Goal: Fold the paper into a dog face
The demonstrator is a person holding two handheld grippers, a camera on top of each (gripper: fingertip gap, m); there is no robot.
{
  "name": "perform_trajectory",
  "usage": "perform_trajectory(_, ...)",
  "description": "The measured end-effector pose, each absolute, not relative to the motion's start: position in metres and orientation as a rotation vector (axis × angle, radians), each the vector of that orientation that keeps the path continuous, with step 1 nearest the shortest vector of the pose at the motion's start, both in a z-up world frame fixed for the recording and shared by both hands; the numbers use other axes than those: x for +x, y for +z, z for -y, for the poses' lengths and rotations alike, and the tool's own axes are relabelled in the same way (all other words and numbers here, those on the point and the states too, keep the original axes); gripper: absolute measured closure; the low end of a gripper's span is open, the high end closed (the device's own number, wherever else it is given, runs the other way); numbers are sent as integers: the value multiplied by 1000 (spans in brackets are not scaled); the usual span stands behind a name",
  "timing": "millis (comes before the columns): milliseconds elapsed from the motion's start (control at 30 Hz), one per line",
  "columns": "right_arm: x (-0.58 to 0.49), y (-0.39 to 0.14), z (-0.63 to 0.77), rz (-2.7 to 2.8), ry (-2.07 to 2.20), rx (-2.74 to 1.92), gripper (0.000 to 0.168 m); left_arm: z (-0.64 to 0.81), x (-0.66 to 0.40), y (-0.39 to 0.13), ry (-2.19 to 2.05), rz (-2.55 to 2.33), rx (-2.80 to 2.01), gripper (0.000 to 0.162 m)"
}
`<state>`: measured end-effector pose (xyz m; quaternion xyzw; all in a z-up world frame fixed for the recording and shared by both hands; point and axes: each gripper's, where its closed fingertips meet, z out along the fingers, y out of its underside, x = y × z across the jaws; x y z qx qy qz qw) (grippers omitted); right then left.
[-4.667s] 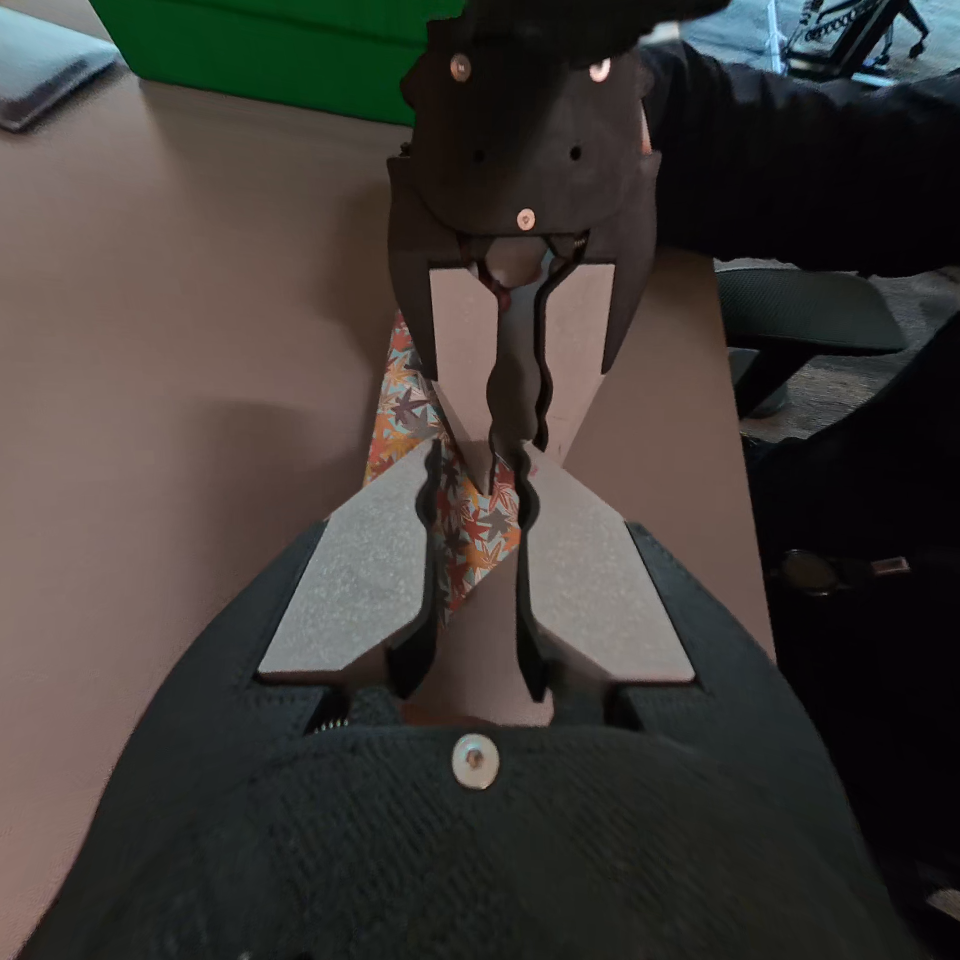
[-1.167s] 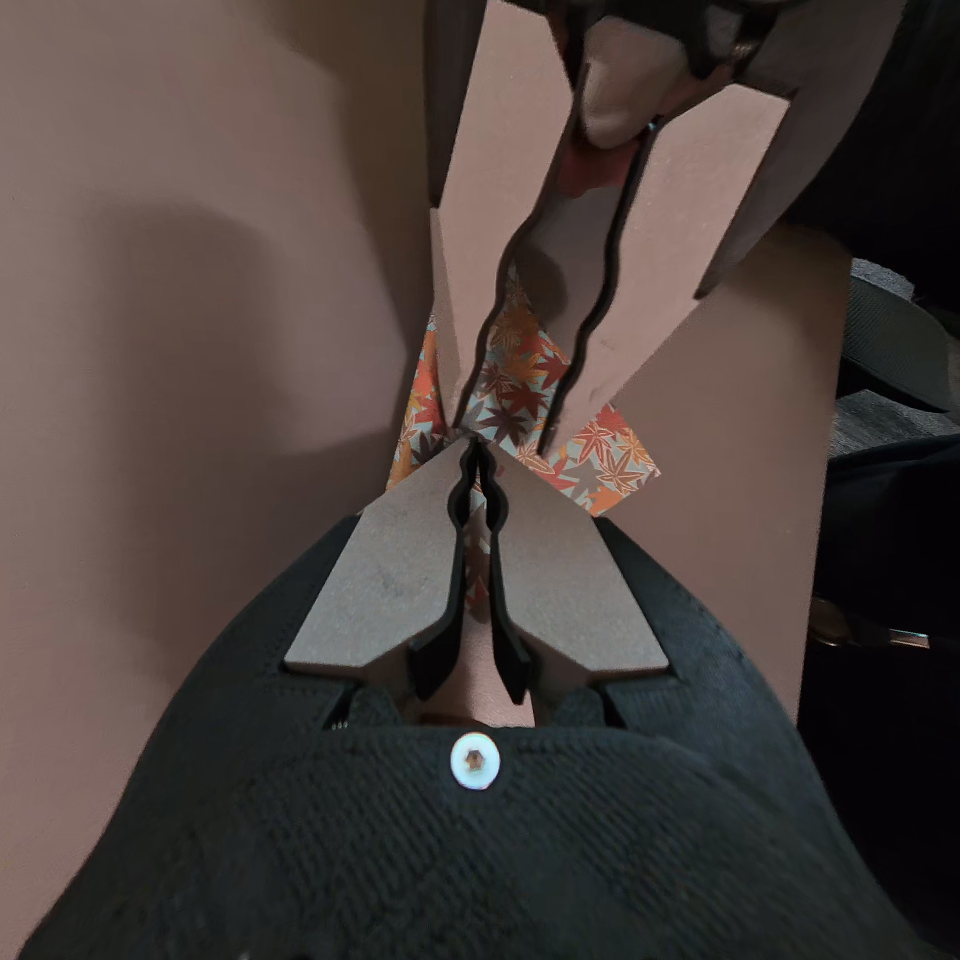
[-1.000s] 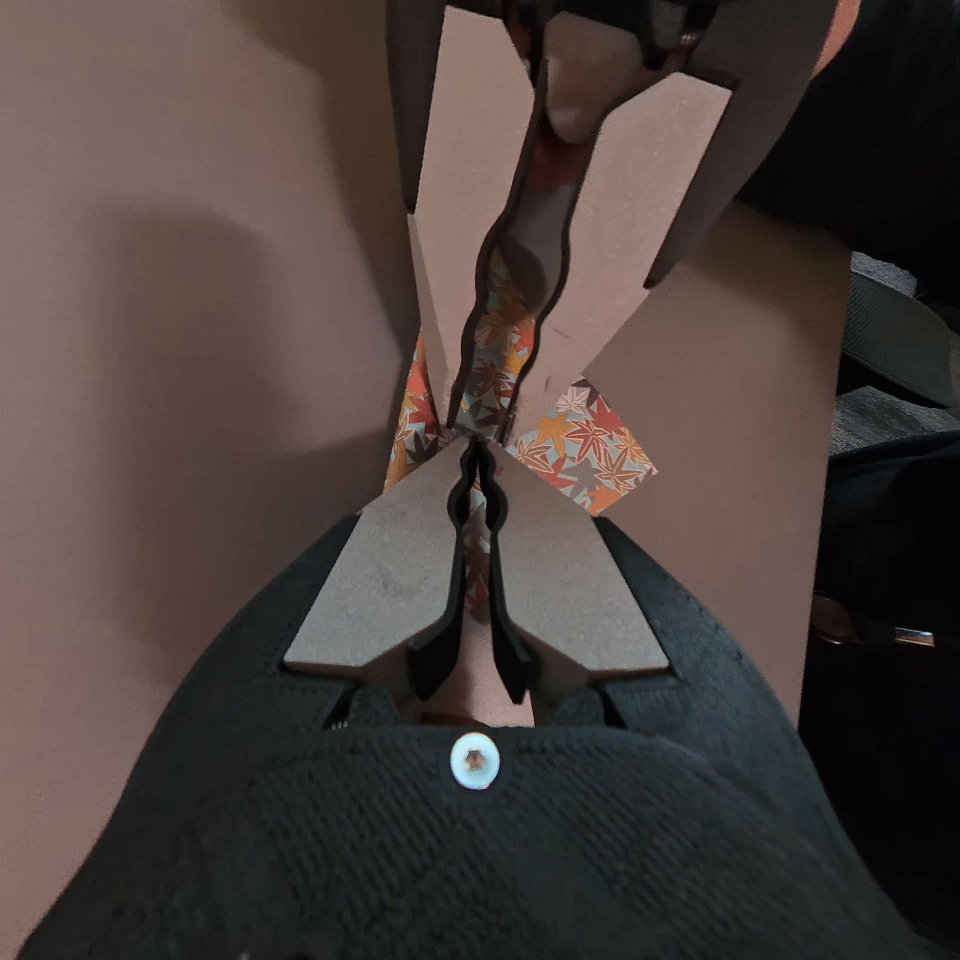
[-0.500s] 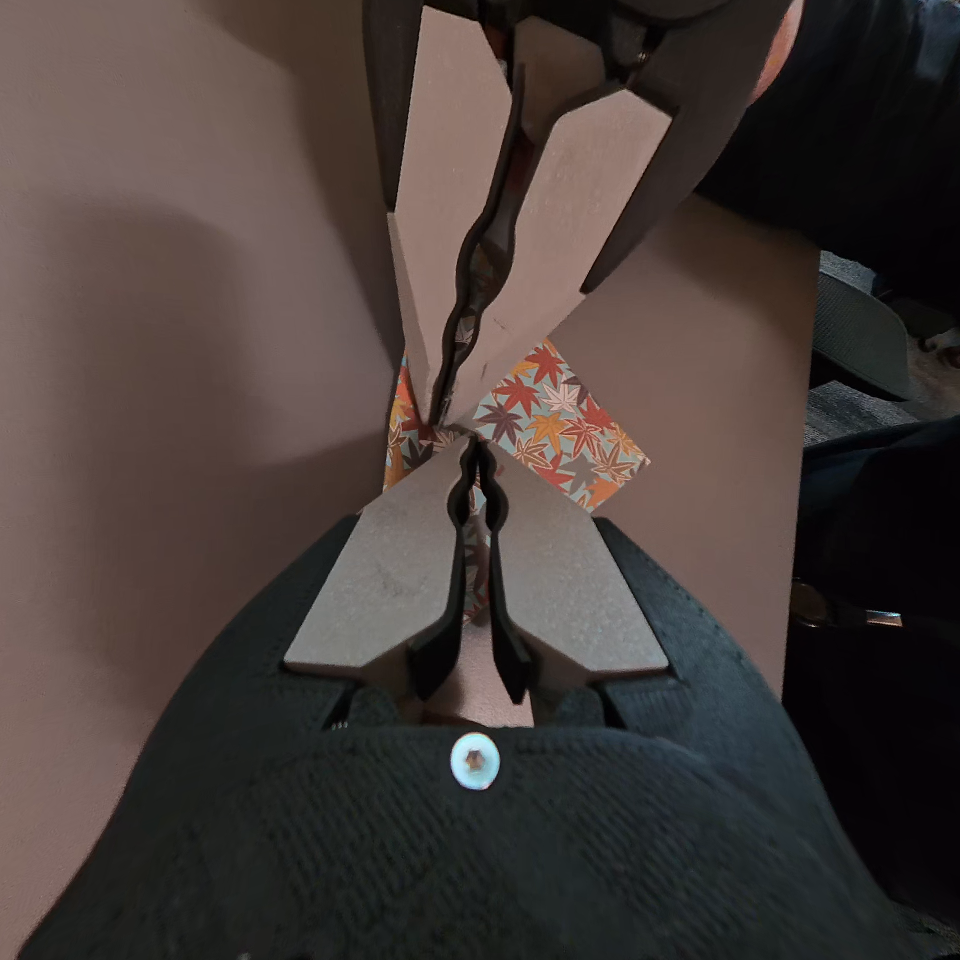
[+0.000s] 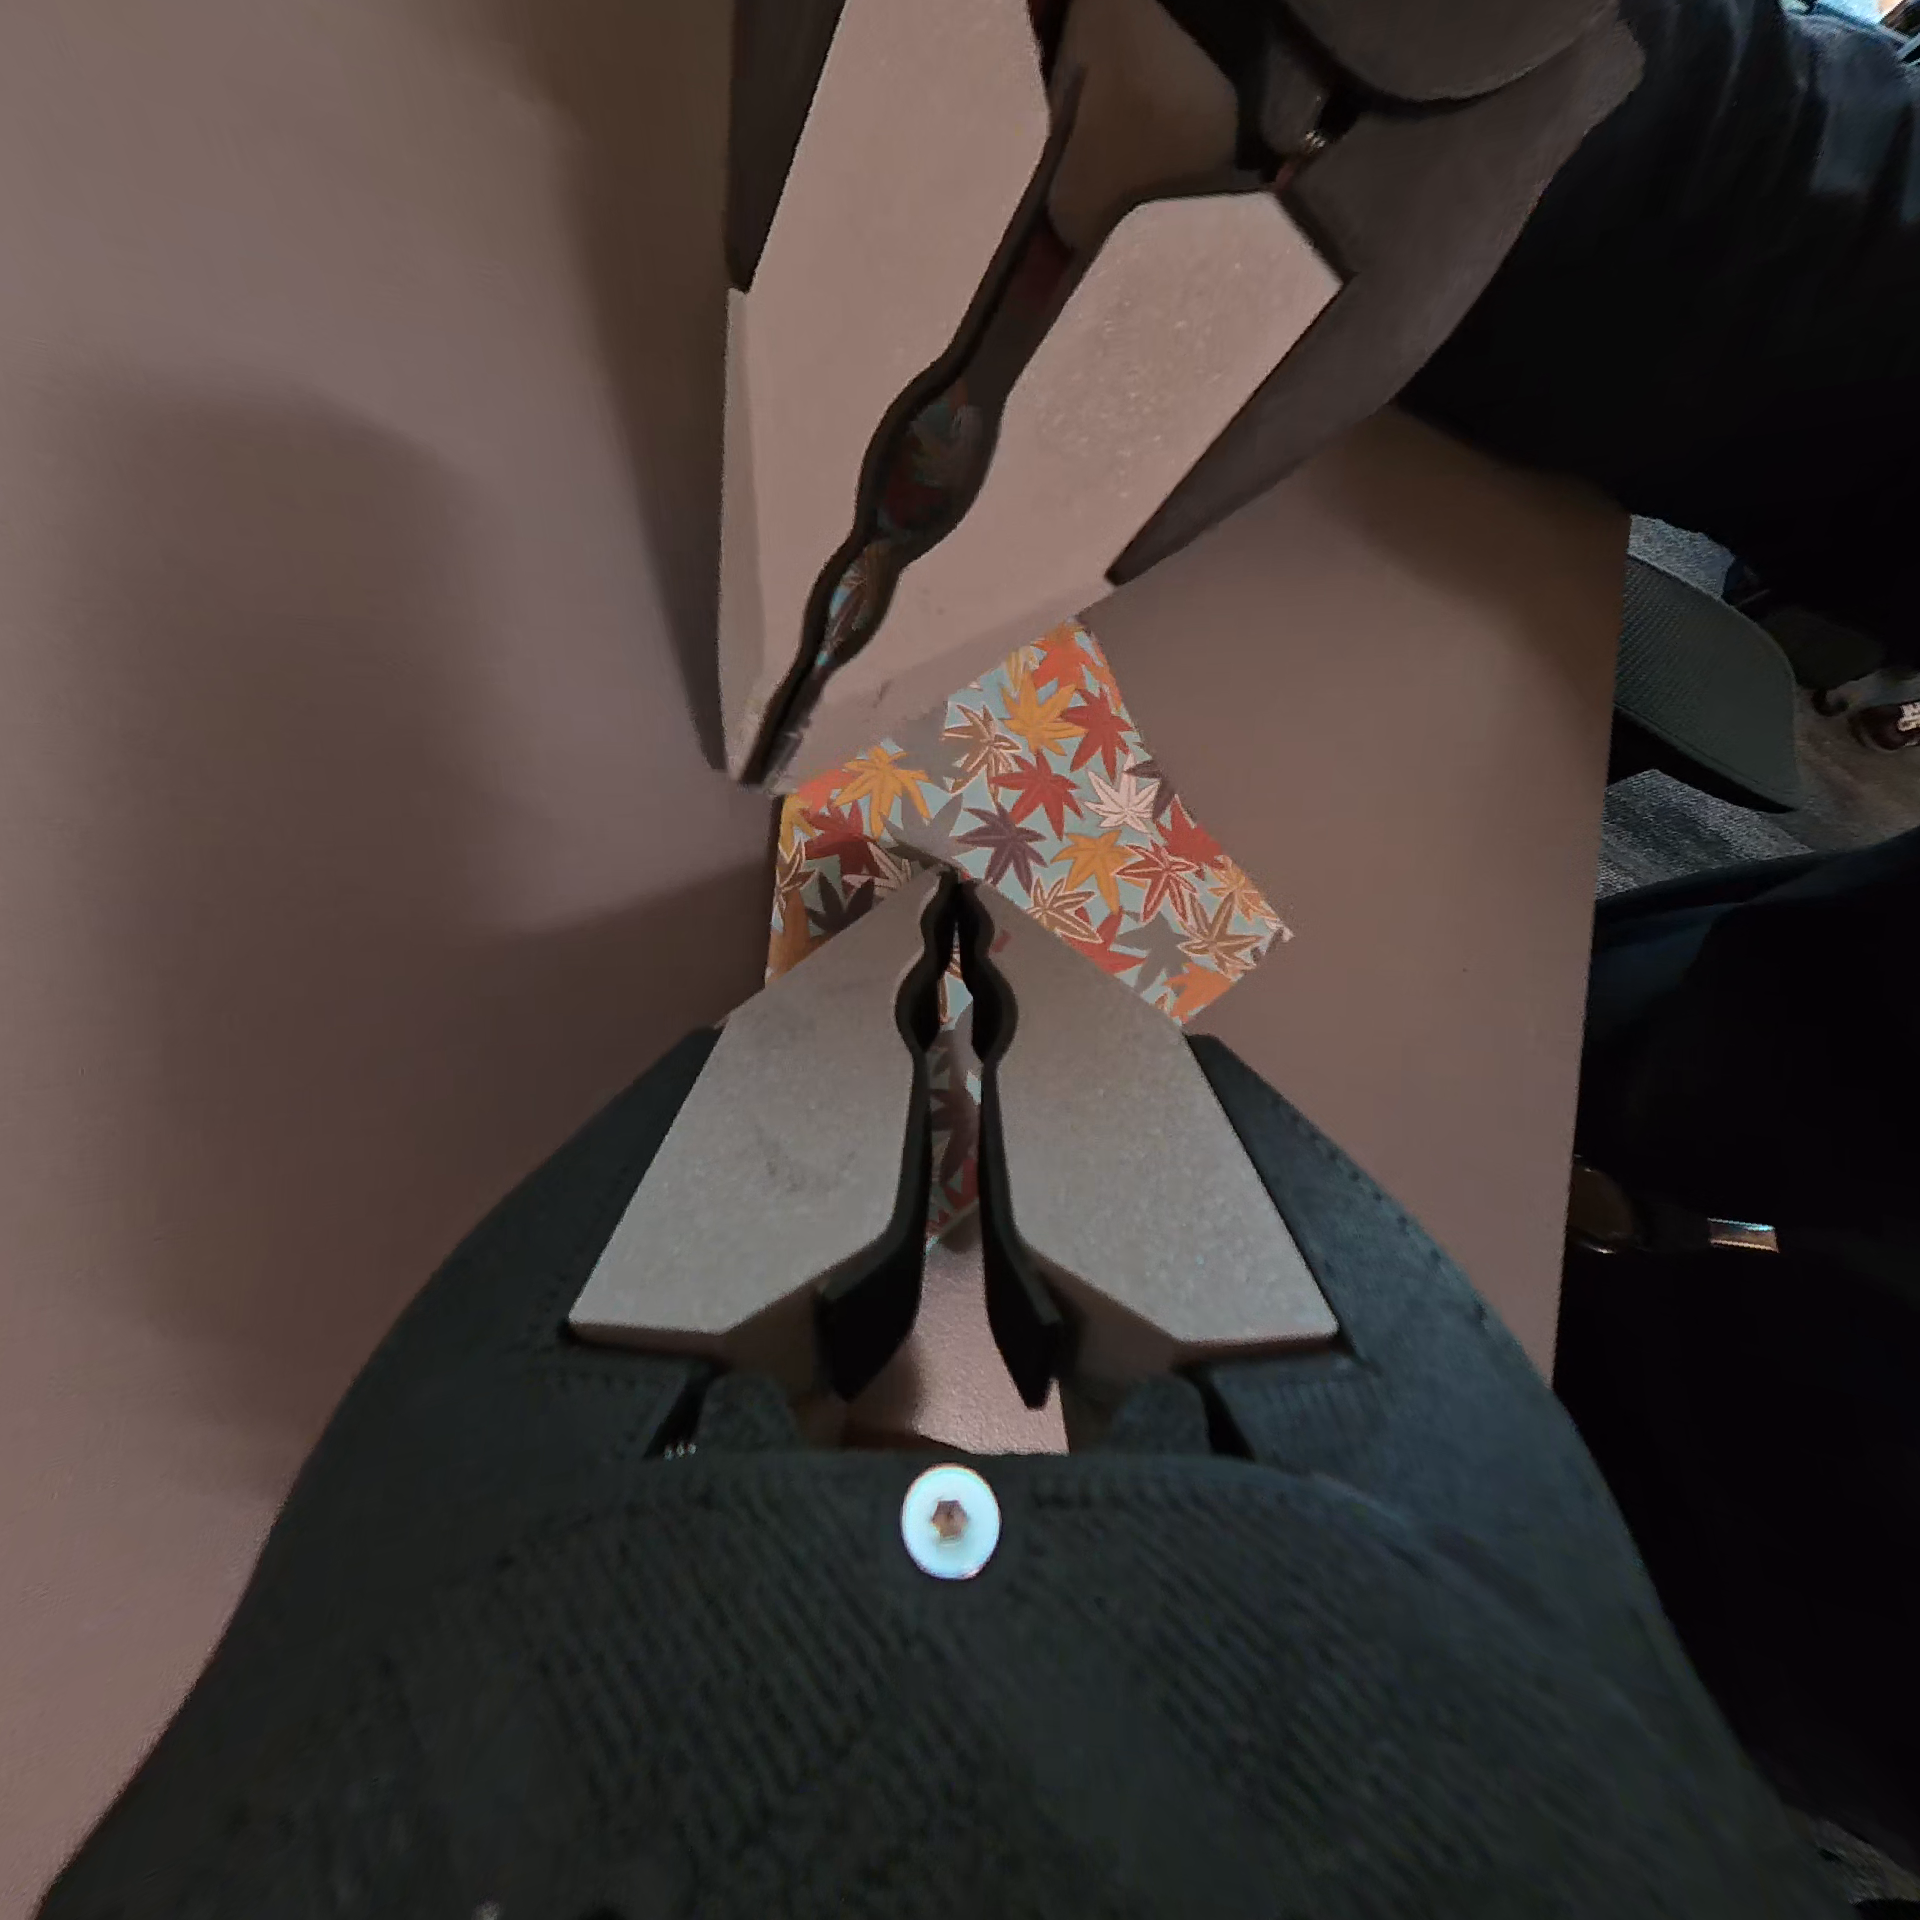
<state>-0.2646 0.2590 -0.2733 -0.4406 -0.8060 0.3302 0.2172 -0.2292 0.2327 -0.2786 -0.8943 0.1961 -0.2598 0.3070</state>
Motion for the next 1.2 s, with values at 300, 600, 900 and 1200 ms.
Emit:
perform_trajectory(300,-250,-278,-238,2364,1034,-1170,168,-233,-229,-279,-675,-522,-2368,162)
perform_trajectory(600,-255,-279,-253,2328,973,-1210,168,-233,-229,-279,-669,-519,-2369,162)
perform_trajectory(900,-251,-250,-243,2267,1153,-1135,168,-233,-229,-279,-682,-509,-2372,162)
perform_trajectory(1200,-247,-279,-245,2372,973,-1166,168,-233,-229,-279,-685,-507,-2373,162)
